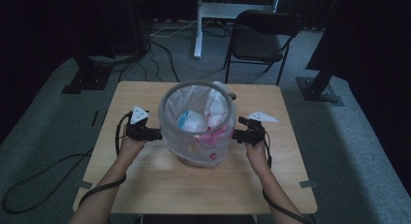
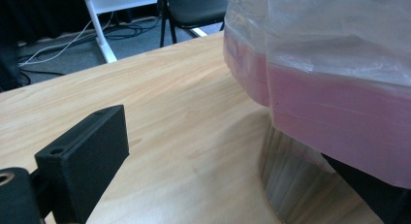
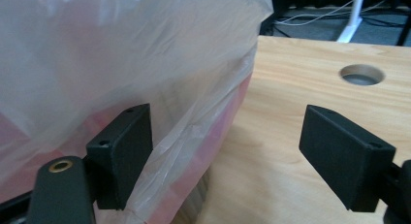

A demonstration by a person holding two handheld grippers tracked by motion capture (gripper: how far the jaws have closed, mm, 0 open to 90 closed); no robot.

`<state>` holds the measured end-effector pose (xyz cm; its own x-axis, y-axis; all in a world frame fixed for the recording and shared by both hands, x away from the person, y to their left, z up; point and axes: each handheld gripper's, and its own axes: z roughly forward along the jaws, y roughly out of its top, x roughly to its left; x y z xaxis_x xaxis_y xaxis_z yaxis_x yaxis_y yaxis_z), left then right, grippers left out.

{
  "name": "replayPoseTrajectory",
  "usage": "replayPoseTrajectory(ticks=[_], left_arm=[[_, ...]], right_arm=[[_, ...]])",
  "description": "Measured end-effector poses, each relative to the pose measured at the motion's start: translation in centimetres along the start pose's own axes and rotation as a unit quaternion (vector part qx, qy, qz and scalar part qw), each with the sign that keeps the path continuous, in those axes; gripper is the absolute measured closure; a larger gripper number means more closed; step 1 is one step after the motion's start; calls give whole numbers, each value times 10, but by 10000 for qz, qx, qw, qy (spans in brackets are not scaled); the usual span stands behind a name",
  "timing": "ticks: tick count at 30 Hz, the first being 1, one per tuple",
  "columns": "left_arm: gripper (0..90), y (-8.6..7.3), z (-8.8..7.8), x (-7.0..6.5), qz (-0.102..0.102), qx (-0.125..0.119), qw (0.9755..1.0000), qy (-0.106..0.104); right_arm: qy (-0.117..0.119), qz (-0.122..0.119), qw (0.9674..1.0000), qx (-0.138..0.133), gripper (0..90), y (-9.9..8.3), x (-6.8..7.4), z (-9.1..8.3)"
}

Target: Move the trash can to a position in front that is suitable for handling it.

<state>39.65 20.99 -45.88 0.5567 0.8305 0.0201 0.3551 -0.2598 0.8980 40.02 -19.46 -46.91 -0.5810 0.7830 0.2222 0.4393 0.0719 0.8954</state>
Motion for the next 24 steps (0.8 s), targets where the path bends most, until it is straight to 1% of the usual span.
replayPoseTrajectory(ticks=[1, 2, 3, 4, 5, 6, 7, 8, 9, 10, 11, 12, 13, 15, 16, 17, 18, 24], left_arm=[[29, -2, -4, 0, 4, 10, 10000, -11], [30, -4, -8, -1, 5, -3, 10000, -15], [34, -6, -11, -1, -23, 5, 10000, -38], [38, -10, -19, -4, -3, -41, 10000, -64], [38, -10, -19, -4, -3, -41, 10000, -64], [38, -13, -23, -4, 12, -51, 10000, -82], [38, -15, -27, -5, 13, -63, 9999, -102], [38, -19, -35, -7, 2, -64, 9999, -123], [38, -19, -35, -7, 2, -64, 9999, -123], [38, -21, -39, -8, 9, -78, 9999, -117], [38, -23, -43, -10, -9, -76, 9999, -129], [38, -25, -46, -11, -18, -76, 9999, -146], [38, -27, -50, -12, -12, -71, 9999, -149], [38, -30, -58, -15, 6, -63, 9999, -154], [38, -32, -61, -17, 24, -55, 9999, -148], [38, -33, -65, -19, 43, -46, 9999, -158], [38, -34, -68, -20, 53, -36, 9999, -160], [38, -42, -83, -29, 38, -47, 9997, -226]], right_arm=[[0, 0, 10000, 0, 189, 0, 0, 0], [43, -19, 10000, 5, 189, -4, 7, -3], [78, -23, 10000, 17, 189, -5, 11, -5], [92, -32, 10000, 10, 189, -7, 14, -8], [92, -32, 10000, 10, 189, -7, 14, -8], [195, 65, 9998, 13, 189, -12, 20, -12], [195, 65, 9998, 13, 189, -12, 20, -12], [293, 48, 9996, 4, 189, -17, 26, -16], [321, 15, 9995, 15, 189, -19, 29, -19], [347, -25, 9994, 28, 189, -20, 33, -22], [347, -25, 9994, 28, 189, -20, 33, -22], [351, -67, 9994, 28, 189, -22, 36, -24], [359, -60, 9993, 41, 189, -26, 44, -29], [413, -106, 9991, 42, 189, -30, 50, -35], [413, -106, 9991, 42, 189, -30, 50, -35], [481, -161, 9987, 52, 189, -35, 56, -41], [481, -161, 9987, 52, 189, -35, 56, -41], [566, -192, 9982, 82, 189, -45, 69, -55]])
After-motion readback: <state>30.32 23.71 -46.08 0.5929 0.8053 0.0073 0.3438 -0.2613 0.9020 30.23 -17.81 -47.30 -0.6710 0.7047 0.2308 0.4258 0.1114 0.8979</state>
